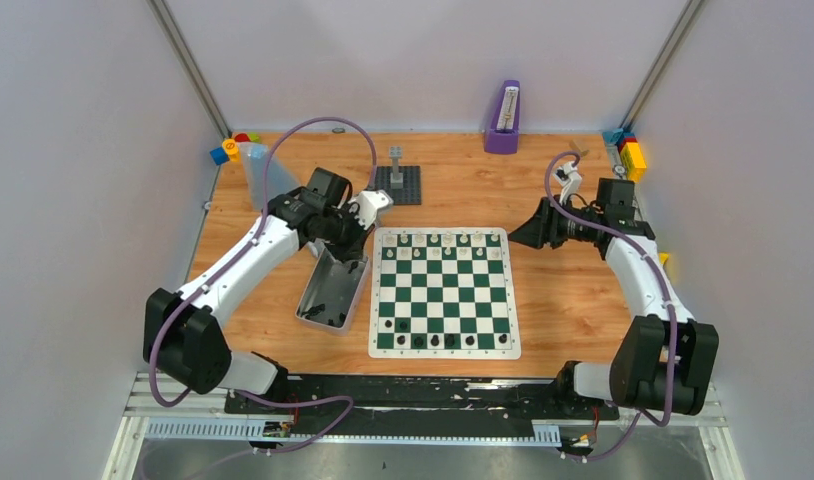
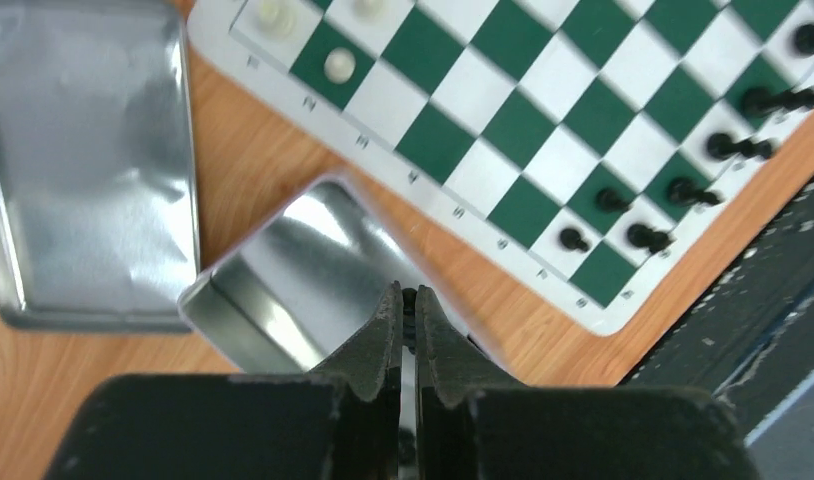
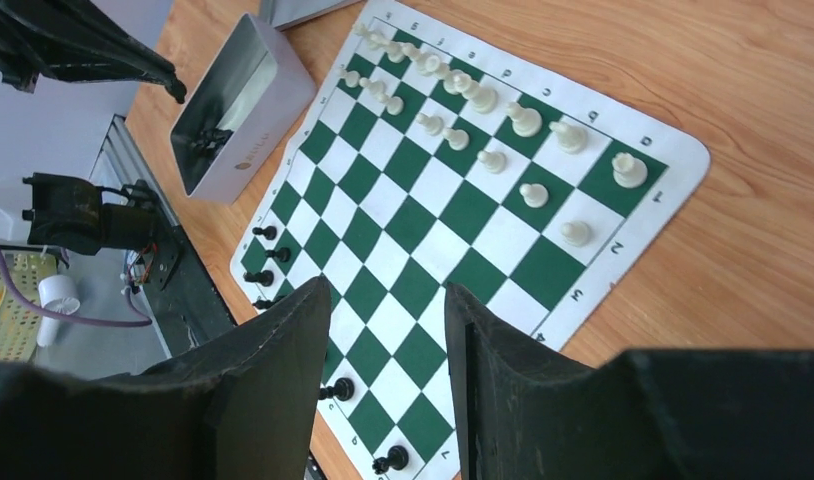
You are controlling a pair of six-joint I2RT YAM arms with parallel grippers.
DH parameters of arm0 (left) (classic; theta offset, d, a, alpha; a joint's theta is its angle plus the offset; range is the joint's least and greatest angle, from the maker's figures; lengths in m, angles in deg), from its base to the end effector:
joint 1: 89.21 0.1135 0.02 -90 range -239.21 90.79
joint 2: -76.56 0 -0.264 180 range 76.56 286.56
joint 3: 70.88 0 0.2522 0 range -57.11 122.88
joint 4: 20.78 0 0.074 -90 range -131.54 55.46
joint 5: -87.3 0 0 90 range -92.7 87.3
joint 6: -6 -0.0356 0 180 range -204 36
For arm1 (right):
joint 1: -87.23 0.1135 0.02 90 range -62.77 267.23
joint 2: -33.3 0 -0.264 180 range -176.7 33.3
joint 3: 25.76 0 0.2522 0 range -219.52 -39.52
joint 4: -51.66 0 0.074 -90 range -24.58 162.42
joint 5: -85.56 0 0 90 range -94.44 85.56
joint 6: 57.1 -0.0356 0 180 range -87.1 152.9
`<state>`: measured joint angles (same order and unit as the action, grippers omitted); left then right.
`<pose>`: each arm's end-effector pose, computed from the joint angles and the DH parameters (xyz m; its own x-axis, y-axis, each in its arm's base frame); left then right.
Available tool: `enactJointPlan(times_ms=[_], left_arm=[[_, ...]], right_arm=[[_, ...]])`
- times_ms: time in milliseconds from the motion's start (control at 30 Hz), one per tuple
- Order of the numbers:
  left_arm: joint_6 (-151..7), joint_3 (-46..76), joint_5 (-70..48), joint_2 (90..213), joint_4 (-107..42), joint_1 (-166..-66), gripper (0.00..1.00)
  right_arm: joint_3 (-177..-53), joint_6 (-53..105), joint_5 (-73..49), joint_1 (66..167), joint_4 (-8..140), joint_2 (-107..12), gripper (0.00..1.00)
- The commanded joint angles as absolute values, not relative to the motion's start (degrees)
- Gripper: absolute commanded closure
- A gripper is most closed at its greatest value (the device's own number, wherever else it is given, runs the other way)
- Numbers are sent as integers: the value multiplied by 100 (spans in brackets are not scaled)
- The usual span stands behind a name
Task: Set up the chess pieces on the board
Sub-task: Pick up the chess piece from the storage box.
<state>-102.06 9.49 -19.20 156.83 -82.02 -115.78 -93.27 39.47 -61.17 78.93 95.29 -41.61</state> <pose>0.2457 -0.1342 0.2794 -0.5737 0.6193 -0.5360 0.7671 0.6356 -0.0869 0.2618 -0.0081 0.2632 -0.7138 0.0407 -0.6992 -0.5263 0.6275 0.5738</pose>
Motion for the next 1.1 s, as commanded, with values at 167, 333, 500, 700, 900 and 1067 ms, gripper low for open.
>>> enactJointPlan(times_ms=[167,333,500,700,900,1067], left_arm=[[-9366,1376,-4171,15732,-6825,-11592,100],[-8408,1584,-4642,15885,-5710,-11593,100],[-7080,1891,-4819,16048,-4731,-11595,100],[-6117,2319,-4880,16308,-4121,-11617,100],[-5503,2254,-4976,16375,-3730,-11677,100],[-5135,2000,-5011,16340,-3304,-11734,100]], right_arm=[[-9761,4450,-6775,8260,9428,-3984,54],[-9760,4369,-6968,8932,9098,-3906,52],[-9387,3528,-6792,9557,7628,-3725,48],[-9705,3124,-6546,10241,7056,-4033,48],[-10159,3119,-6271,10660,7021,-4412,47],[-10412,3001,-5955,10853,6905,-4653,45]])
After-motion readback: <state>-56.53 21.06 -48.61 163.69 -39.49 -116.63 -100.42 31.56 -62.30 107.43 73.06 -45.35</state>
